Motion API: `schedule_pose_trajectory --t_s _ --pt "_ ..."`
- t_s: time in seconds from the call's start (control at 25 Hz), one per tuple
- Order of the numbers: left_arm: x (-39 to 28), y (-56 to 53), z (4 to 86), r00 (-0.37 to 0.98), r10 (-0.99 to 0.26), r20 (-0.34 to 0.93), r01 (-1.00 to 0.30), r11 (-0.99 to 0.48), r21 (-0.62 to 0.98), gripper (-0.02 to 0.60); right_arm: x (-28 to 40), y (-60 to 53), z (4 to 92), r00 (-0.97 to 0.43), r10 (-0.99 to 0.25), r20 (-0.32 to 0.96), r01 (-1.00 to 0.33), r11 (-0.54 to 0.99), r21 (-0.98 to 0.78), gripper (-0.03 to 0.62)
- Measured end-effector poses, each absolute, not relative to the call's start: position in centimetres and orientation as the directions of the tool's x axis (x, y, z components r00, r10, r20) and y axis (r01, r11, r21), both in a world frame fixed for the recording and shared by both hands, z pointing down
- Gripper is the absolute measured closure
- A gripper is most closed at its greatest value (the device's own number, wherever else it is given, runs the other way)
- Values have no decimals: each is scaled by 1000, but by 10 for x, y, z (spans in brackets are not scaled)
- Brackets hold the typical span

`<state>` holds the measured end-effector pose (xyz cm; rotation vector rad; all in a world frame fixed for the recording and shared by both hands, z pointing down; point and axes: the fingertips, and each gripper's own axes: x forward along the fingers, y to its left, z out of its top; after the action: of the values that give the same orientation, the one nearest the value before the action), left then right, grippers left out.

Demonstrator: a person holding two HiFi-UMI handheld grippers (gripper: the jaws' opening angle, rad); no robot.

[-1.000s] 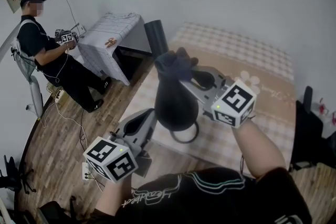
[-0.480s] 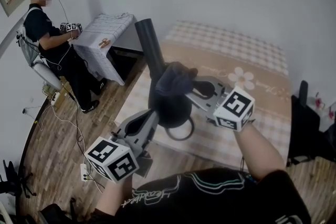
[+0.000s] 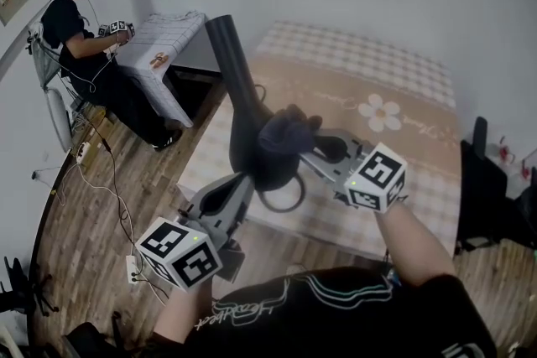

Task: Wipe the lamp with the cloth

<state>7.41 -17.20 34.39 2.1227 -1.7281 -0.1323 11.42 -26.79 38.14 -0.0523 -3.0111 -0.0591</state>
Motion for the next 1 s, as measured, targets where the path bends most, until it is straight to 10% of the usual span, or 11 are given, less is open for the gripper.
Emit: schedule_pose_trajectory --t_s 1.0 --pt "121 -63 372 271 -941 202 -897 -171 407 581 209 -149 383 -993 -69 91 -90 963 -254 537"
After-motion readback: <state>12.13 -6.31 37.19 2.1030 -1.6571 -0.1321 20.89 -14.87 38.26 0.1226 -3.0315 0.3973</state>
